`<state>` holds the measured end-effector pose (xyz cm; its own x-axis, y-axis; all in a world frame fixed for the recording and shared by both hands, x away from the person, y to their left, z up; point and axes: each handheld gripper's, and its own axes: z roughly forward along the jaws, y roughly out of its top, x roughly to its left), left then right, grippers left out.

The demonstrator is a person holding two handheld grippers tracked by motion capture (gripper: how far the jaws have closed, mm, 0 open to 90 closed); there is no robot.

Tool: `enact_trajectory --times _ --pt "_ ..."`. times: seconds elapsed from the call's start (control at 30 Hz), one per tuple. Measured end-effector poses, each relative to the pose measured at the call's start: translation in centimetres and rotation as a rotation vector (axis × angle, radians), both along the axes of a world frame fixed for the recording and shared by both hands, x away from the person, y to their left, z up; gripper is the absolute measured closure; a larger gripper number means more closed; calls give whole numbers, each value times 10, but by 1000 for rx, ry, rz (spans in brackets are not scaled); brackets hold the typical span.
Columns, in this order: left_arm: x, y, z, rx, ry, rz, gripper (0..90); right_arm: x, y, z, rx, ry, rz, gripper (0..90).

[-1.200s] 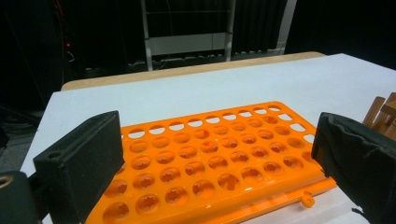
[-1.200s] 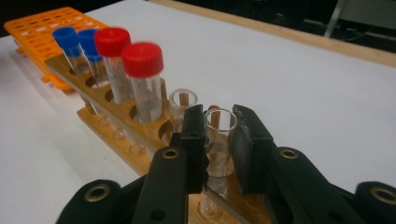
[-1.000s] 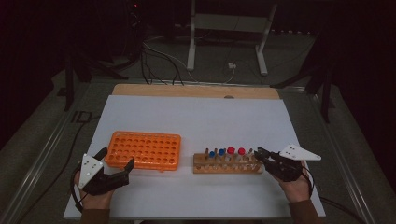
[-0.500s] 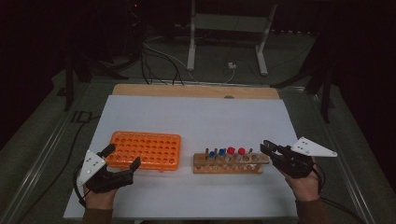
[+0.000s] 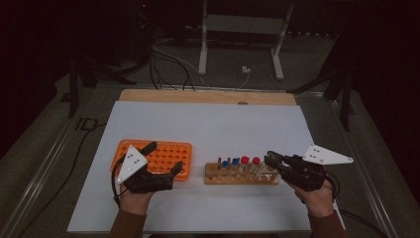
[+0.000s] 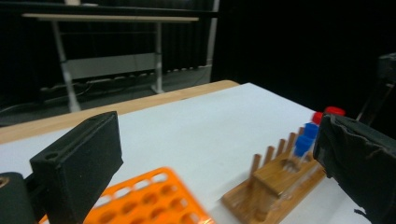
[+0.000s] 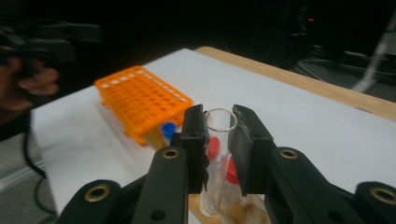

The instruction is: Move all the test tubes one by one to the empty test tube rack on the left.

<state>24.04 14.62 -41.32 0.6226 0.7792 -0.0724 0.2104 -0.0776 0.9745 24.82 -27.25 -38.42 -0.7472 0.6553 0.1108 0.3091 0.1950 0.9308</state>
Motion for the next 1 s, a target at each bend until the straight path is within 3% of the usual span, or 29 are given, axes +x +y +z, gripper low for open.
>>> enact_trajectory --times 0.27,0.6,0.8,0.87,0.97,1.0 --pt "7 -42 -6 10 38 -91 18 5 30 0 1 4 77 761" --pt "9 -77 -10 41 70 -176 41 15 65 -5 -16 28 140 760" --pt "8 -94 -14 68 90 -230 70 16 75 -6 -18 30 159 760" --pt "6 -96 -14 70 70 -236 172 16 80 -7 -22 33 167 761" --pt "3 -100 -13 70 65 -255 215 17 83 -7 -23 34 173 760" --pt "3 -100 -14 71 62 -257 296 17 84 -7 -22 38 175 760"
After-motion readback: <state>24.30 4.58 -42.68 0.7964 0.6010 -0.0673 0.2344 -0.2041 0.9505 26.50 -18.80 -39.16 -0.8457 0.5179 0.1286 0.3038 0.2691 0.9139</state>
